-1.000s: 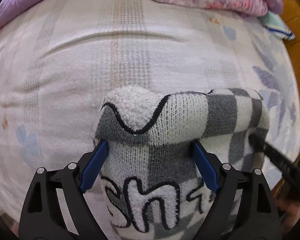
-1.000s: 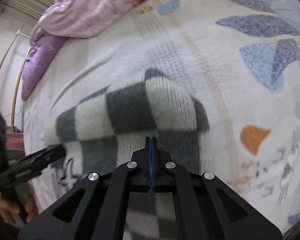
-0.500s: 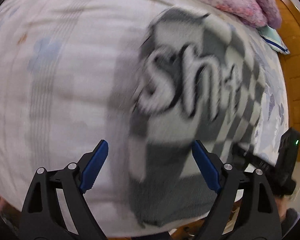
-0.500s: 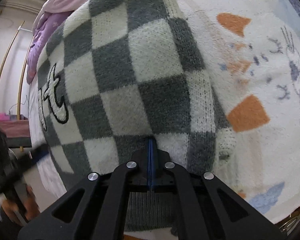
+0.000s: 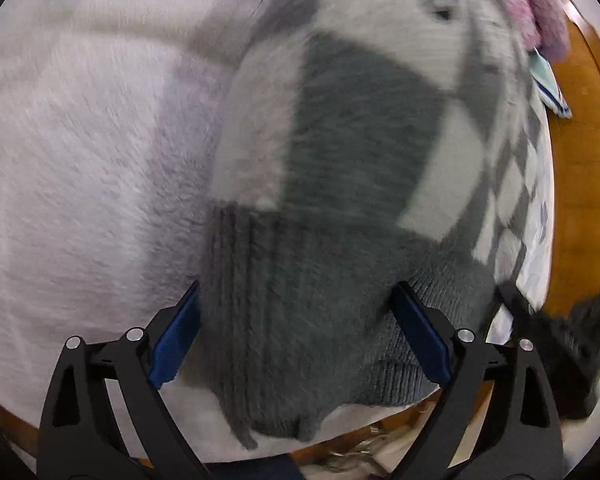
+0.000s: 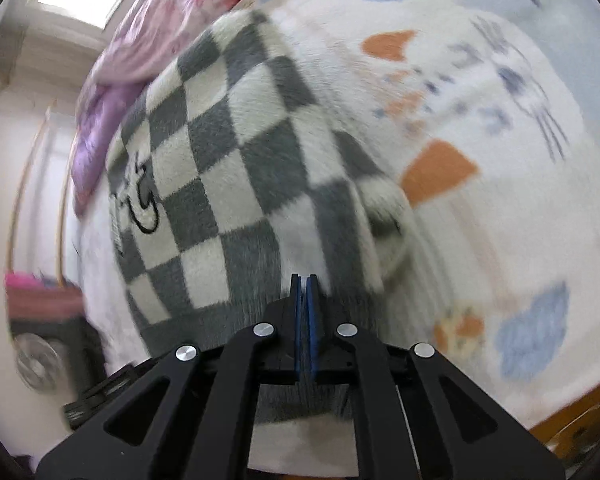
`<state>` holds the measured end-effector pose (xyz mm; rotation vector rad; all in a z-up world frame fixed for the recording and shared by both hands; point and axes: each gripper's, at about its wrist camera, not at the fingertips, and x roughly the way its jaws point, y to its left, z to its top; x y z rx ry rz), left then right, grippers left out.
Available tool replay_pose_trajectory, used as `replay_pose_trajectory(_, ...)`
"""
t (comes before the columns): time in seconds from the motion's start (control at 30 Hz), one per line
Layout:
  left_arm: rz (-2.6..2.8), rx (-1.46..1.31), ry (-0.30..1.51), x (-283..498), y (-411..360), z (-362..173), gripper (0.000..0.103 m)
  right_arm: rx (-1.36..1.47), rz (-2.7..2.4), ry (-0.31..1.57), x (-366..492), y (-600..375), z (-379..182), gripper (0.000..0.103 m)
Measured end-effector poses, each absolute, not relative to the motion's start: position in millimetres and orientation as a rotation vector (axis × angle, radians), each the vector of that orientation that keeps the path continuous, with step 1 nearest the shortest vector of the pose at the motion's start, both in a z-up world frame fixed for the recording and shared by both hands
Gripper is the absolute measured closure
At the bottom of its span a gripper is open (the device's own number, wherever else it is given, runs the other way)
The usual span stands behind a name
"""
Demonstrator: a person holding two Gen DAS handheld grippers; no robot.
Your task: Fold large clothes
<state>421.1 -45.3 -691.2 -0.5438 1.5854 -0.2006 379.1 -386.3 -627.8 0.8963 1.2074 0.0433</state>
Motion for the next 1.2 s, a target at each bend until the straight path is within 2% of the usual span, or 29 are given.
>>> replay_pose_trajectory(0.07, -0.239, -0.526, 1.591, 424.5, -46.1, -688.4, 0.029, 0.992, -0.018, 1.178, 360.7, -394.3, -630.1, 0.054)
replay_pose_trajectory(0.13, -0.279, -0.486, 1.610, 427.5, -49.0, -679.2, 0.052, 1.036, -0.103, 1.166, 345.9, -394.2, -631.3, 0.035)
replay_pose_trajectory(0.17, -0.301, -0.502, 1.618, 429.6, -48.9, -674.3, 0.059, 1.080, -0.125, 1.151, 335.8, -397.1, -634.7, 0.035)
replay_pose_trajectory(0.2, -0.311, -0.522, 1.628, 434.2, -48.7, -668.8, 0.070, 1.131, -0.137, 1.144, 327.9, -398.8, -640.0, 0.035)
replay_pose_trajectory(0.23, -0.324, -0.561, 1.639, 437.5, -45.2, -661.1, 0.073, 1.174, -0.149, 1.141, 322.2, -399.7, -644.5, 0.034)
replay_pose_trajectory(0.33, -0.365, -0.637, 1.637, 444.9, -39.2, -640.0, 0.075, 1.440, -0.187, 1.102, 298.4, -396.7, -669.5, 0.032)
replay_pose_trajectory(0.57, -0.440, -0.697, 1.620, 441.3, -33.0, -609.0, 0.075, 1.796, -0.187, 1.009, 281.5, -372.2, -701.4, 0.016)
replay_pose_trajectory(0.63, -0.446, -0.714, 1.622, 442.7, -27.7, -607.4, 0.075, 1.826, -0.188, 1.000, 282.4, -371.7, -710.3, 0.011)
replay_pose_trajectory(1.03, -0.477, -0.937, 1.623, 437.5, 4.8, -602.7, 0.075, 1.988, -0.156, 0.888, 298.3, -347.3, -731.0, 0.007)
replay_pose_trajectory(1.2, -0.459, -0.956, 1.636, 436.9, 4.0, -606.5, 0.075, 1.945, -0.183, 0.968, 284.5, -347.4, -712.3, 0.008)
